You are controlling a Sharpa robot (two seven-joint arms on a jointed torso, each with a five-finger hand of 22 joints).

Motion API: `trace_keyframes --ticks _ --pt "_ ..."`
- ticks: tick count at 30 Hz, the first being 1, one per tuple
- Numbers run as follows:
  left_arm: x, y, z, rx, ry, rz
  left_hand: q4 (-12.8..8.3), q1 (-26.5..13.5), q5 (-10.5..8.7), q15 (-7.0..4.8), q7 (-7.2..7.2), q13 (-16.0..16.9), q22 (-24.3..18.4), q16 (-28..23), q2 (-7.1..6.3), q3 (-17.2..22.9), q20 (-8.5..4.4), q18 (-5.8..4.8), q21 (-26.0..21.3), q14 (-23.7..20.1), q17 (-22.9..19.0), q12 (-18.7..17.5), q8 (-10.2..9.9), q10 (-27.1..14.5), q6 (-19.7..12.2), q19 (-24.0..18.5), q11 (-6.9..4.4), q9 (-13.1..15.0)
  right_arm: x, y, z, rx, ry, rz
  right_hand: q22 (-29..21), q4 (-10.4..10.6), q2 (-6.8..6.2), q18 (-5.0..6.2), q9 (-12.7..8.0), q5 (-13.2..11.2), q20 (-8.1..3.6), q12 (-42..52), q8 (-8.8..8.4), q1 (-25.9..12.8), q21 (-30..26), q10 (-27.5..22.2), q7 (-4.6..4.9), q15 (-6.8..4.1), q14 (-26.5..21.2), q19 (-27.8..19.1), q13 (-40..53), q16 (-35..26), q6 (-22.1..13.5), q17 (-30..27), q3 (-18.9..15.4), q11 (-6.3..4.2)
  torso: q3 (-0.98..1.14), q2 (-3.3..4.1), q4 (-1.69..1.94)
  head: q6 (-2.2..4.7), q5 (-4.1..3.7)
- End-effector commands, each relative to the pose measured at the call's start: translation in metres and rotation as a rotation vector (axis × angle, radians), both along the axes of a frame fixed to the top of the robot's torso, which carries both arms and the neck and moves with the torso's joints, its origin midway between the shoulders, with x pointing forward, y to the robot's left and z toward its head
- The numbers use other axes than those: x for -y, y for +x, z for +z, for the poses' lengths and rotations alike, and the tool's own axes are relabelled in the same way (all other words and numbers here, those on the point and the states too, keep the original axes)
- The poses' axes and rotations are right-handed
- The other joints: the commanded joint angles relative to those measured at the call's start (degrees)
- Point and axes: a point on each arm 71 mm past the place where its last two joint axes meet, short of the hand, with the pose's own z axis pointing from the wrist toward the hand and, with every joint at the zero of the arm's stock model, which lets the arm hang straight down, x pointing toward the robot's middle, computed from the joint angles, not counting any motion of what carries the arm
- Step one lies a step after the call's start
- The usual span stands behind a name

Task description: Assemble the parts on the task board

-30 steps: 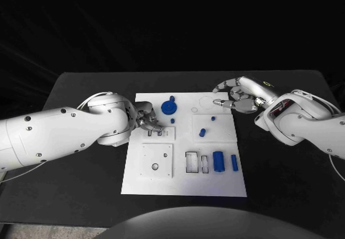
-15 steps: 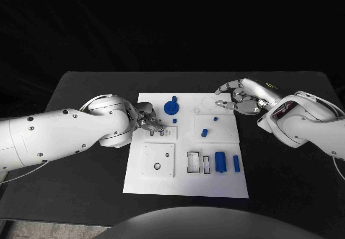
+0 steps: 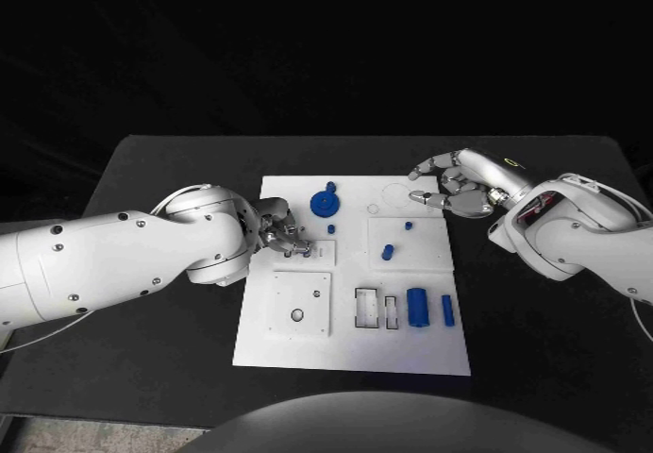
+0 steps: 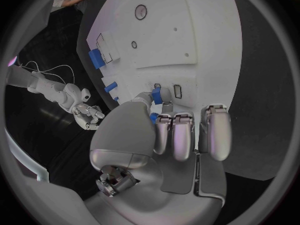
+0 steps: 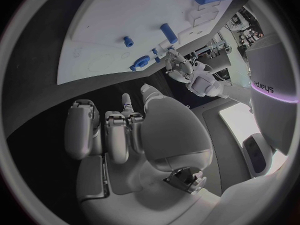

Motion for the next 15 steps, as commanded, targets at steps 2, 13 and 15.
trace_keyframes --ticks 2,13,15 --pt "0.0004 -0.0039 -0.0054 -0.021 -0.005 0.004 -0.1 -0.2 -0.25 -0.35 -2.21 15.1 8.2 0.1 -0.24 0.4 -0.26 -0.5 -0.3 6.1 15.1 0.2 -0.3 5.5 2.5 0.0 0.04 0.1 -0.0004 0.0 -0.0018 -0.013 -0.009 0.0 10.4 -0.1 0.16 -0.42 -0.1 0.4 0.23 0.2 -0.32 0.4 -0.4 6.0 -0.03 0.4 5.8 0.0 15.1 0.1 0.6 14.9 0.3 0.53 -0.05 0.02 0.02 0.0 -0.22" --pt "-0.0006 -0.007 -0.0073 -0.025 -0.014 0.007 -0.2 -0.7 -0.2 -0.34 -2.15 15.1 8.1 0.1 -0.68 1.6 -0.27 -0.46 -0.5 6.1 15.1 0.2 -1.0 5.5 2.7 -0.1 0.08 0.3 0.0007 0.0005 -0.0036 -0.018 -0.012 -0.006 10.4 -0.1 0.15 -0.38 -0.3 0.8 0.23 0.2 -0.39 0.6 -0.6 6.0 -0.01 0.41 5.8 -0.1 15.1 0.0 0.6 14.8 0.4 0.54 -0.04 0.02 0.05 0.0 -0.26" --pt "-0.0007 -0.0069 -0.0077 -0.029 -0.016 0.008 -0.2 -1.0 -0.37 -0.29 -2.06 15.1 8.0 0.1 -0.88 2.2 -0.24 -0.4 -0.6 6.1 15.1 0.2 -1.5 5.5 2.6 -0.3 0.14 0.3 0.0007 0.0005 -0.0039 -0.02 -0.012 -0.006 10.4 -0.1 0.15 -0.38 -0.3 0.9 0.24 0.2 -0.41 0.7 -0.6 6.0 -0.01 0.41 5.8 -0.1 15.1 0.0 0.6 14.8 0.5 0.54 -0.05 0.03 0.07 0.0 -0.32"
